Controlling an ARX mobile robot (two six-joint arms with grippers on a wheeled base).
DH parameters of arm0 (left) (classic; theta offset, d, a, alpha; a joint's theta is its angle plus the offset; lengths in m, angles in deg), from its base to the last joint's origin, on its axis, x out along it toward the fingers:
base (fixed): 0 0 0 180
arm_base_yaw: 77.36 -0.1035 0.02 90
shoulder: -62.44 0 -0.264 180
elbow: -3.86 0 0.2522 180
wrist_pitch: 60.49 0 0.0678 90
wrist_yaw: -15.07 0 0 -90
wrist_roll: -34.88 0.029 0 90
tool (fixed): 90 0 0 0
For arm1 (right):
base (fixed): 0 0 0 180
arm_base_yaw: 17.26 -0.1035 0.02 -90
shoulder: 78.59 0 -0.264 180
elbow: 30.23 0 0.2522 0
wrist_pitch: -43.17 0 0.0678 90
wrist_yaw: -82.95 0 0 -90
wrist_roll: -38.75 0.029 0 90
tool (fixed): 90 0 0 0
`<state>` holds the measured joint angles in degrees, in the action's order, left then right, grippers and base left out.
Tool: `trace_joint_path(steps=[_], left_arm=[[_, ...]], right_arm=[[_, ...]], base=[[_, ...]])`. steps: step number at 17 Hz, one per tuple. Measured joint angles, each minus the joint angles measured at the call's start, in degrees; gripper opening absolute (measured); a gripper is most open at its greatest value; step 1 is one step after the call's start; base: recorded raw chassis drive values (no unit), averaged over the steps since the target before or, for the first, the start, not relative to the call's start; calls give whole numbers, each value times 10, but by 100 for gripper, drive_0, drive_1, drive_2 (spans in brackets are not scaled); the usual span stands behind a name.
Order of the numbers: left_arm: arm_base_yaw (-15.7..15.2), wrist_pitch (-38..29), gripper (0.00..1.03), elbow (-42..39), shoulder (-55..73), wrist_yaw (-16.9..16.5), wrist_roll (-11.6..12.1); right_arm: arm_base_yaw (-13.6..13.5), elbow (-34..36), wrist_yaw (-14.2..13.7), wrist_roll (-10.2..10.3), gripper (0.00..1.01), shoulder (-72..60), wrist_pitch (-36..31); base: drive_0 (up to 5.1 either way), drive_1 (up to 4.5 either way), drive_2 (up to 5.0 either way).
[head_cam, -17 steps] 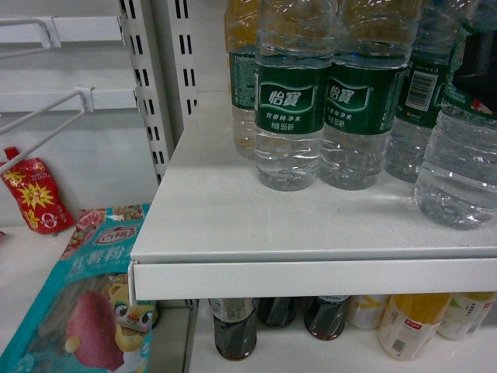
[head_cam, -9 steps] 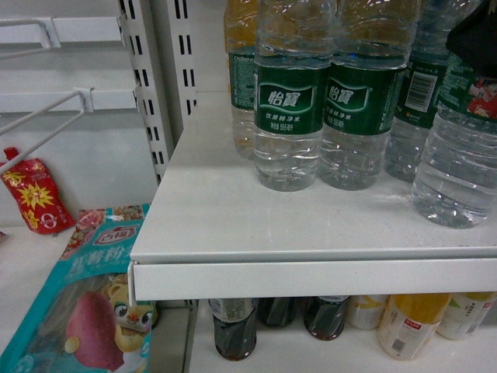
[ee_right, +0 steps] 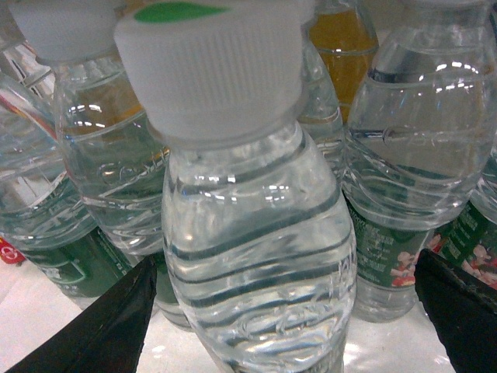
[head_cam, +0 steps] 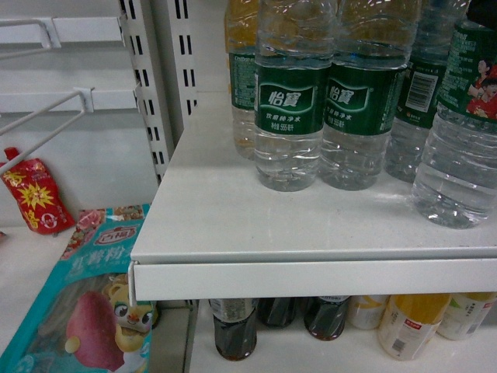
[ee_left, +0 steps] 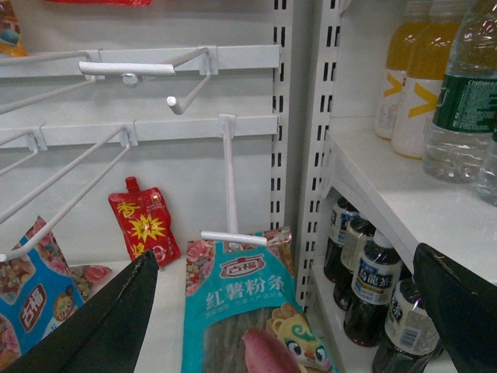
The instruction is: Move water from second to third shelf
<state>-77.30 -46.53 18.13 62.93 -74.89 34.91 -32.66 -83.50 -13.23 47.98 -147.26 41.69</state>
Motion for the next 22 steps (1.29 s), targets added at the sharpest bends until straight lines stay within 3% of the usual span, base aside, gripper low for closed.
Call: trace_joint_path(steps=[13, 14, 15, 17, 19, 20, 21, 22], left_arm=[[0, 0, 98, 0, 0, 0, 0], [0, 0, 98, 0, 0, 0, 0], [0, 0, 98, 0, 0, 0, 0], [0, 0, 98, 0, 0, 0, 0], [0, 0, 98, 0, 0, 0, 0], [0, 0, 98, 0, 0, 0, 0], [0, 0, 98, 0, 0, -1, 0], [0, 0, 98, 0, 0, 0, 0]], right_arm=[[-1, 73, -6, 19, 97, 221, 101], [-1, 114, -53, -9, 86, 247, 19], [20, 165, -62, -49, 73, 296, -10], [62, 233, -39, -77, 48, 376, 16], [78, 278, -10, -85, 24, 447, 40], [99, 294, 9, -87, 12, 474, 41], [147, 305, 51, -91, 2, 489, 40], [158, 318, 52, -89, 2, 498, 42]], base=[[0, 0, 0], [0, 0, 0], [0, 0, 0], [0, 0, 0], [0, 0, 0], [0, 0, 0], [0, 0, 0], [0, 0, 0]])
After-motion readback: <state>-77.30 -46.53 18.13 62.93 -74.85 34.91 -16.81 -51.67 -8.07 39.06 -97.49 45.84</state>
